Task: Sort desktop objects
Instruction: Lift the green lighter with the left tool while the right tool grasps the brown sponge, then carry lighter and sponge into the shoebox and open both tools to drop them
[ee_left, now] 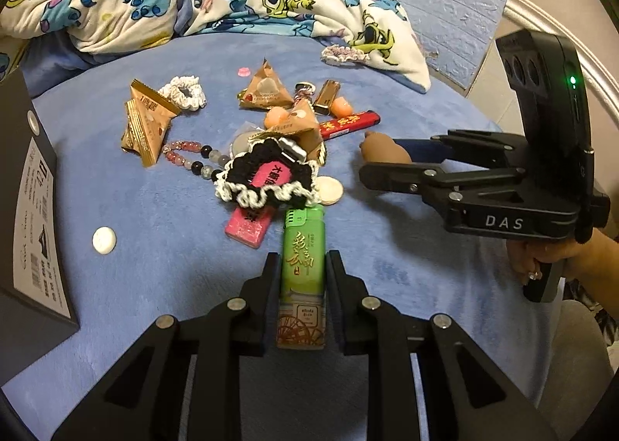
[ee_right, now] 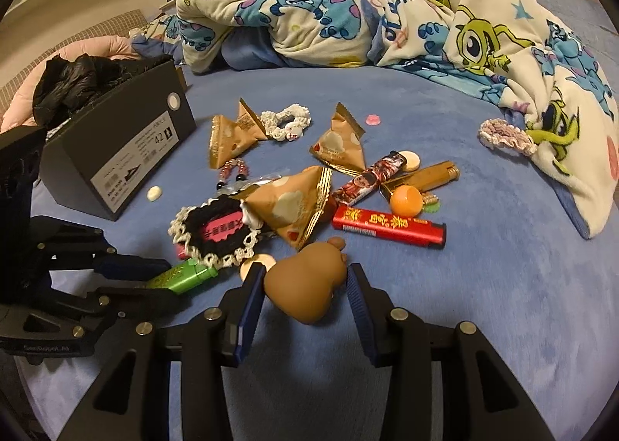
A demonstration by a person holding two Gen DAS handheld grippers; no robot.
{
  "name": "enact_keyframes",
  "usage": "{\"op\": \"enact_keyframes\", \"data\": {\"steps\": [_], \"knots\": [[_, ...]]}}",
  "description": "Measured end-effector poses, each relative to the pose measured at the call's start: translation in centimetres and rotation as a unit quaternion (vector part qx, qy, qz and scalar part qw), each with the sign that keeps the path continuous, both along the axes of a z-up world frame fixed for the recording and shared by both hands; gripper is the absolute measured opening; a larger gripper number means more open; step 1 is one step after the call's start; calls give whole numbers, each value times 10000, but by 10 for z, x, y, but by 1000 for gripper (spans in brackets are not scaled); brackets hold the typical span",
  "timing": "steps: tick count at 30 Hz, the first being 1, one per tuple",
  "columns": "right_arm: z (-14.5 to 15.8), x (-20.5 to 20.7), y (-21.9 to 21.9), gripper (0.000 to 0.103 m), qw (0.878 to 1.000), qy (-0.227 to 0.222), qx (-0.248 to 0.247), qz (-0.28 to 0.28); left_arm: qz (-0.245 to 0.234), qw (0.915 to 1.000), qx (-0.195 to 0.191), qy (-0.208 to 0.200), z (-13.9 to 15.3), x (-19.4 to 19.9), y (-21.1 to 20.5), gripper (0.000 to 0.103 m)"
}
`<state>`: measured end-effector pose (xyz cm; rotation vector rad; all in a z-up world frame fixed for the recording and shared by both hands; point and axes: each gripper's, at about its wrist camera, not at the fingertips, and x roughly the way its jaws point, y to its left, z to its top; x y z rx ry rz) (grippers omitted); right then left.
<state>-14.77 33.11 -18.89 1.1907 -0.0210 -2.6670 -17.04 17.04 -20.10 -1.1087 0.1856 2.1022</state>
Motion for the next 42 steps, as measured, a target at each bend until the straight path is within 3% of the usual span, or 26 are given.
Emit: {"op": "enact_keyframes", "data": {"steps": [10, 20, 34, 42], "knots": [[16, 33, -3, 43, 9998, 16, -161, -73, 79, 9998, 172, 110, 27, 21, -16, 24], [49, 46, -37, 43, 9994, 117, -233, 248, 575, 9972, 239, 413, 82, 32, -68, 24], [129, 9, -172, 43, 9910, 598, -351, 1145, 1820, 9802, -106, 768, 151, 0, -214, 24], [142, -33, -245, 43, 9874, 520, -281, 1466, 2433, 9672, -345, 635, 148, -49, -296, 24]]}}
